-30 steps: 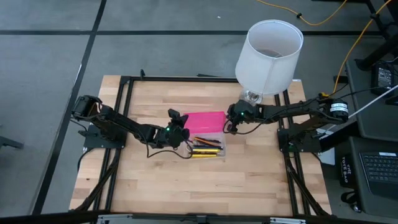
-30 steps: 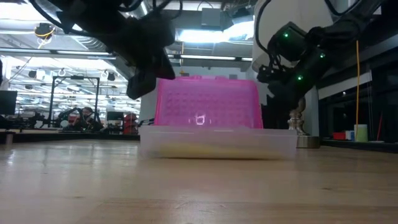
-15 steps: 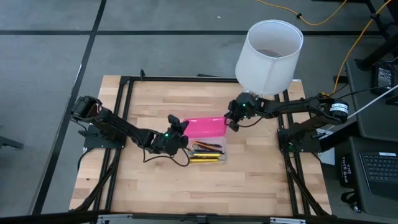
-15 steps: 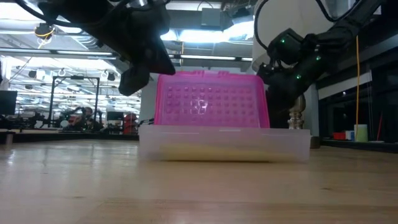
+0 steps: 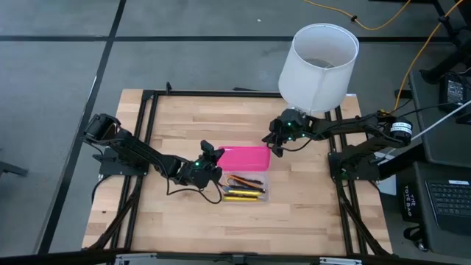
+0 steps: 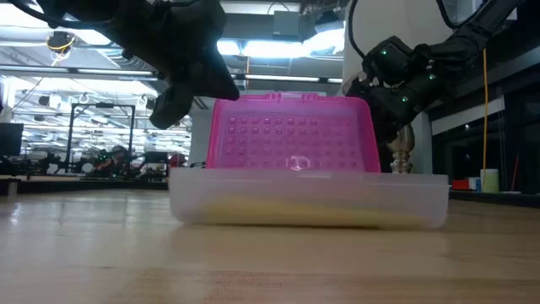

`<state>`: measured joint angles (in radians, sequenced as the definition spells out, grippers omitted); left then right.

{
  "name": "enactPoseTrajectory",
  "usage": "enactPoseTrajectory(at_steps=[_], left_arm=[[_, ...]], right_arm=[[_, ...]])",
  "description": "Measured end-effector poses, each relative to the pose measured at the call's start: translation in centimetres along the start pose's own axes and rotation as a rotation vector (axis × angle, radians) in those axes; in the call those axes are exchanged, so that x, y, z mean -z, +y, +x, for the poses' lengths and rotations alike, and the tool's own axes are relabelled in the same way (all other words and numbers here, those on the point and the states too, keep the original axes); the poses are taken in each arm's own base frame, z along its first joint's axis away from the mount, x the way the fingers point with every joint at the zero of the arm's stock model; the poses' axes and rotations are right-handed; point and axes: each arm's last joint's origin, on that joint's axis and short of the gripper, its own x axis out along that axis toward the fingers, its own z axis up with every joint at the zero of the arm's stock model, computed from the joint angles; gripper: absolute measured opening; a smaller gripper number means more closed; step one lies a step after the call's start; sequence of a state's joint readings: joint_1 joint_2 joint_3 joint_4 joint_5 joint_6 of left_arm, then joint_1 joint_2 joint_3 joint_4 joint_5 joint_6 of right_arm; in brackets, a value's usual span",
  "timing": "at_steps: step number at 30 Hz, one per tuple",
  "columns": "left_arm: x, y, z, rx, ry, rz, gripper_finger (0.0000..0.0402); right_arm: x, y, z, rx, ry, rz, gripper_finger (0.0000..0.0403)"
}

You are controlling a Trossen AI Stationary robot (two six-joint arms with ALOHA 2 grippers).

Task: Pick & place school supplies into a supply box
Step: Close the pink supply box

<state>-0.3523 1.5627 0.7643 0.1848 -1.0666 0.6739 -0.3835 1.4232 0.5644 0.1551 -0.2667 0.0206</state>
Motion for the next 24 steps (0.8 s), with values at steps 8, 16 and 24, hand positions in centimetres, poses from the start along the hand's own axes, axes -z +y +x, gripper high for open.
enactPoseTrajectory(at_steps=[8,16,24], left_arm=[[0.1,0.1,0.1,-0.036,0.032,0.055,0.0002],[0.4,0.4,0.5,-0.050,0.059,0.063,0.0002],[0.4,0.4,0.6,-0.061,0.068,0.061,0.0002]], right_arm=[[0.1,0.2,1.0,-0.069,-0.020,0.015,0.0003],[-0.3,-0.4,3.2,-0.087,0.012,0.020,0.0002],[-2.8,-0.3,4.9,-0.241,-0.017,-0.045,0.0002]])
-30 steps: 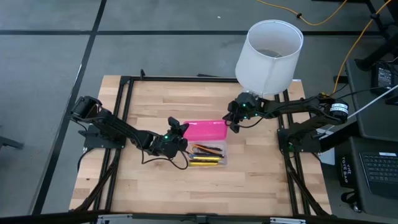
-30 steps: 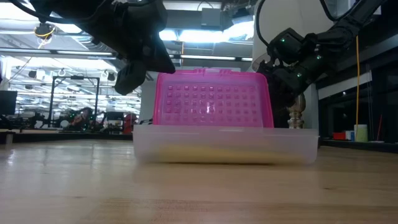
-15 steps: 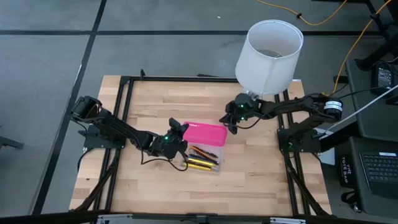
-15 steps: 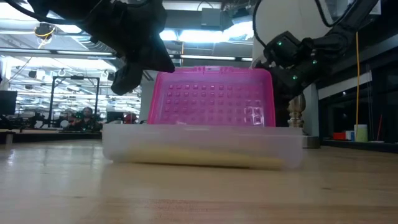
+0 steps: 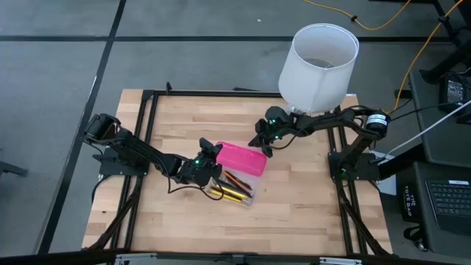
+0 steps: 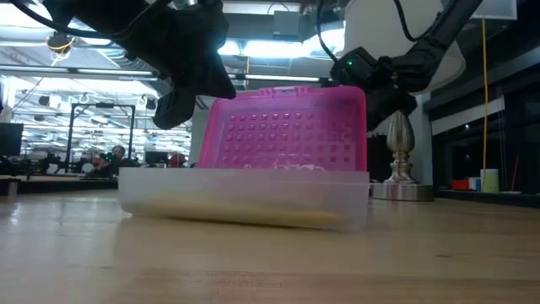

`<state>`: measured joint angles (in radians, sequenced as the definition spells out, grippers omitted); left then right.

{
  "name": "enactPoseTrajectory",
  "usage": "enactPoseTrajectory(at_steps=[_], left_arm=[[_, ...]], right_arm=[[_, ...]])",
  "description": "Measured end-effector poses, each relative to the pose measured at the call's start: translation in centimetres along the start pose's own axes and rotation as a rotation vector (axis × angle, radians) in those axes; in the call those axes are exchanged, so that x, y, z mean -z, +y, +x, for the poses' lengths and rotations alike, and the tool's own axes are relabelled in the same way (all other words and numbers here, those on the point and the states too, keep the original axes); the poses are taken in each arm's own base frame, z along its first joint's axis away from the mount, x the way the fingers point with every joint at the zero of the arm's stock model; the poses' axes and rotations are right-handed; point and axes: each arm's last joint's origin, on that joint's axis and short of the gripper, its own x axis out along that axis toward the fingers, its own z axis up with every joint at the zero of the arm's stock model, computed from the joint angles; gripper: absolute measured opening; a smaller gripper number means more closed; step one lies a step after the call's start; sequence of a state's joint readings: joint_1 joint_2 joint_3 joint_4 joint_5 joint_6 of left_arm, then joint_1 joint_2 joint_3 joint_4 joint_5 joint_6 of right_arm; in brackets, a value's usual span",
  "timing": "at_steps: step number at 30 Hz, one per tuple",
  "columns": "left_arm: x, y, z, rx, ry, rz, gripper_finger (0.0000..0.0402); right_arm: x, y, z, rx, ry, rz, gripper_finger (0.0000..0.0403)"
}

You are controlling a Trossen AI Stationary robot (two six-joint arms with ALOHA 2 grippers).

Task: Pick & place school supplies into a supply box
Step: Close the pink supply box

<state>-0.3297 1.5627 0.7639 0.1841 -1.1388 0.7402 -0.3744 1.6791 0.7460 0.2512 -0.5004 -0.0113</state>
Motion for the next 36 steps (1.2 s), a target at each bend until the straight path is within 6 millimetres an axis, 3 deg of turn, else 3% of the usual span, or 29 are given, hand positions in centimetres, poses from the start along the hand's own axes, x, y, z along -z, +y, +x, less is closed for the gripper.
enactPoseTrajectory(at_steps=[28,36], left_arm=[[0.0,0.1,-0.1,-0.027,0.022,0.018,0.0003],[0.0,0.0,-0.1,-0.022,0.018,0.030,0.0003]], right_arm=[[-0.5,1.8,0.6,-0.196,0.023,0.007,0.0002],[-1.8,2.0,0.6,-0.219,-0.006,-0.018,0.0002]])
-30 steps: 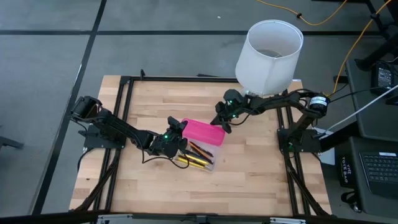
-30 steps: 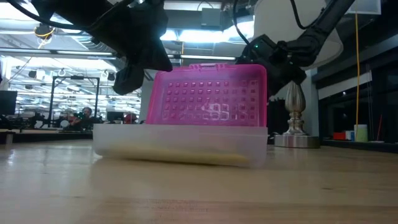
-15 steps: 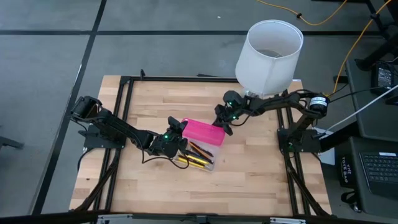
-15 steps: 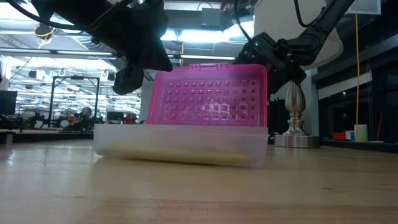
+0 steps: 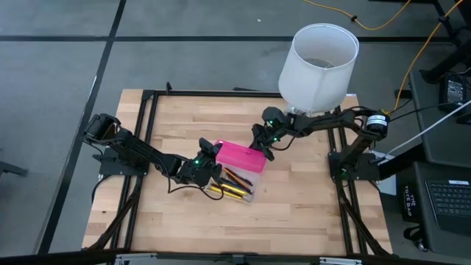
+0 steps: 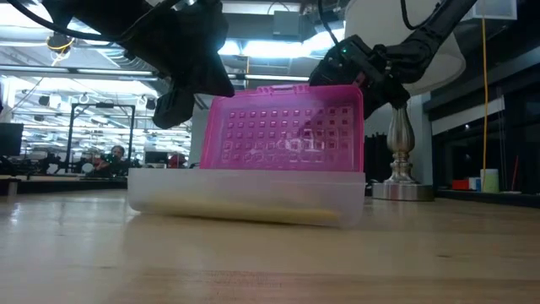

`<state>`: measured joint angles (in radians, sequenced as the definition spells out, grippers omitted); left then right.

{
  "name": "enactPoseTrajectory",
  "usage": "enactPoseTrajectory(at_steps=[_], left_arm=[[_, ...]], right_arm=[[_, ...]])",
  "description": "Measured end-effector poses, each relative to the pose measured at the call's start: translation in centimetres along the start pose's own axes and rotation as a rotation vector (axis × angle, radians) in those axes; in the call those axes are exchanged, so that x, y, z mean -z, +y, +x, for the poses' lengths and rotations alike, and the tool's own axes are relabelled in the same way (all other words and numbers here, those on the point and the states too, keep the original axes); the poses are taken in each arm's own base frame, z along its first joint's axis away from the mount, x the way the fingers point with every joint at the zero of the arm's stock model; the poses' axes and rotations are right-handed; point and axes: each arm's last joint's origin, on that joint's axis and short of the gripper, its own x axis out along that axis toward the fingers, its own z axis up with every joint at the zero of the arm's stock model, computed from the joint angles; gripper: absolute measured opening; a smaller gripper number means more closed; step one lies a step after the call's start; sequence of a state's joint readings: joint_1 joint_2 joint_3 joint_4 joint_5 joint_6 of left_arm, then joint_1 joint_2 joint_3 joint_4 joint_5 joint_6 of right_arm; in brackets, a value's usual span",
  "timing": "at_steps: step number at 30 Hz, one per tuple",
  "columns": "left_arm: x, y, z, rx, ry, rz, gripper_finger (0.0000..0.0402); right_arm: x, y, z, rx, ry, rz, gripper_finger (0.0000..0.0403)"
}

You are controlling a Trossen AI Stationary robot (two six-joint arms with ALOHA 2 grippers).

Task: Pick & place school supplies into a supply box
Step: Close the pink supply box

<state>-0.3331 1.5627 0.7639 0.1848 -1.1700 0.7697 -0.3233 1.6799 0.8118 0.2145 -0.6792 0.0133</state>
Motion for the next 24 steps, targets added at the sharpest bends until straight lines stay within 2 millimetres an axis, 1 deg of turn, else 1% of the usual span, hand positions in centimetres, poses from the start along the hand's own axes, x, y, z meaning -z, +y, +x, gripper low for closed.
enactPoseTrajectory(at_steps=[5,10,16,19,24], left_arm=[[0.0,0.0,0.0,-0.008,0.008,0.038,0.0004],[0.0,0.0,0.0,-0.010,0.010,0.037,0.0004],[0.0,0.1,0.0,-0.011,0.008,0.033,0.0006],[-0.1,0.2,0.0,-0.018,0.002,0.011,0.0015],[-0.3,0.4,0.0,-0.026,-0.006,-0.005,0.0042]], right_arm=[[-0.5,0.0,0.0,-0.004,-0.006,-0.026,0.0002],[-0.5,0.0,0.0,-0.004,-0.006,-0.024,0.0002],[-0.6,0.8,0.5,-0.026,-0.001,-0.043,0.0002],[-0.5,1.1,0.8,-0.037,0.003,-0.053,0.0002],[-0.5,1.4,1.0,-0.032,0.007,-0.060,0.0002]])
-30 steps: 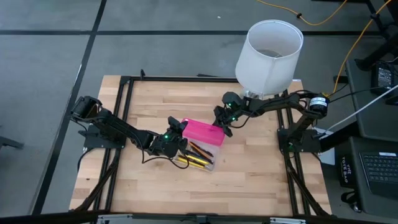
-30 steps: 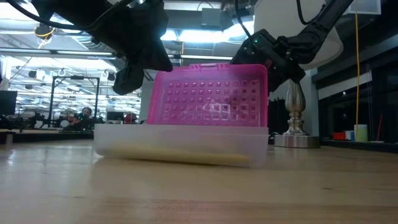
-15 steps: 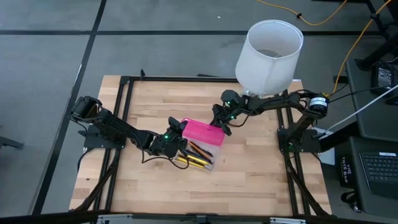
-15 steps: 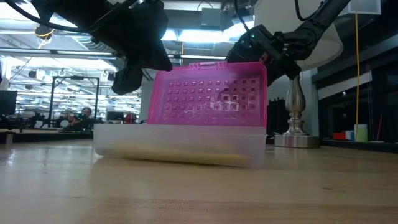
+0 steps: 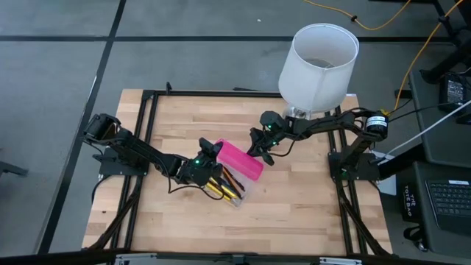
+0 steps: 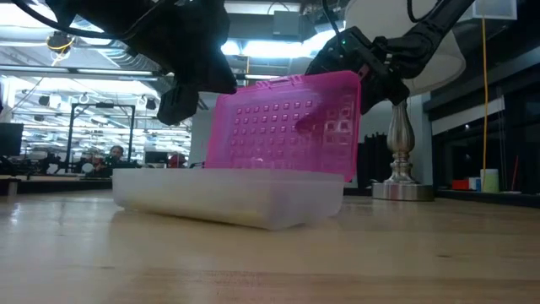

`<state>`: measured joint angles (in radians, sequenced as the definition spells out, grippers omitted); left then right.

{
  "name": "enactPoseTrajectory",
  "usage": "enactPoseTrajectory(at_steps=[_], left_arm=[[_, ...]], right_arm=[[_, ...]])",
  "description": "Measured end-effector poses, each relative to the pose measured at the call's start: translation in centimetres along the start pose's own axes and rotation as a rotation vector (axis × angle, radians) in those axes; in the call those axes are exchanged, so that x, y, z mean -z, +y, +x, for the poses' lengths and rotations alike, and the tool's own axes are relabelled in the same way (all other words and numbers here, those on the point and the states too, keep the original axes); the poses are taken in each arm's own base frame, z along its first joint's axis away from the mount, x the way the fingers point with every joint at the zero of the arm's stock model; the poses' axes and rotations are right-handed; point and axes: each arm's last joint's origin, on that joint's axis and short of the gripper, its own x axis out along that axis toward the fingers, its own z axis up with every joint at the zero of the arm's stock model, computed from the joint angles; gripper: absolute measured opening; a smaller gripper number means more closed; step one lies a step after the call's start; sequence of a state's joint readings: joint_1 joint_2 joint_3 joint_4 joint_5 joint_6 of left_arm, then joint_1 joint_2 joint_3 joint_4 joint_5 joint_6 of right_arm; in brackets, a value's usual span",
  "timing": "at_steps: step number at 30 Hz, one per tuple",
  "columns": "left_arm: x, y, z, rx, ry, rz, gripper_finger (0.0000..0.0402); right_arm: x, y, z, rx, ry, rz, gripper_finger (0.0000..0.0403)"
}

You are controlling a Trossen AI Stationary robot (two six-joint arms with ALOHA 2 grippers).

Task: Pick & place school supplies into a supply box
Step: Close the pink supply box

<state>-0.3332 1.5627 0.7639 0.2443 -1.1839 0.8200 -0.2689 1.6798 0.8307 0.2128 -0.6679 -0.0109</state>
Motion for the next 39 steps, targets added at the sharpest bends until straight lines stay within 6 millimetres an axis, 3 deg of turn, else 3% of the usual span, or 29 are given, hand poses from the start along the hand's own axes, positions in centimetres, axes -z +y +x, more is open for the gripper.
enactPoseTrajectory(at_steps=[11,18,24,32,39], left_arm=[[-0.2,-0.1,-0.4,0.006,-0.025,0.058,0.0096],[-0.8,0.4,-1.6,0.009,-0.091,0.049,0.0096],[-0.8,2.5,-4.0,0.043,-0.203,-0.109,0.0088],[2.4,7.2,-6.8,0.201,-0.309,-0.388,0.0080],[5.2,8.7,-7.7,0.321,-0.276,-0.565,0.0072]], right_arm=[[0.0,0.0,0.0,0.005,0.000,0.002,0.0002],[0.0,0.0,0.0,0.010,0.000,0.002,0.0002],[0.0,0.0,0.1,0.031,0.000,-0.002,0.0002],[-1.5,1.5,0.9,0.046,-0.009,-0.112,0.0003],[-3.1,3.0,1.7,0.007,-0.032,-0.173,0.0003]])
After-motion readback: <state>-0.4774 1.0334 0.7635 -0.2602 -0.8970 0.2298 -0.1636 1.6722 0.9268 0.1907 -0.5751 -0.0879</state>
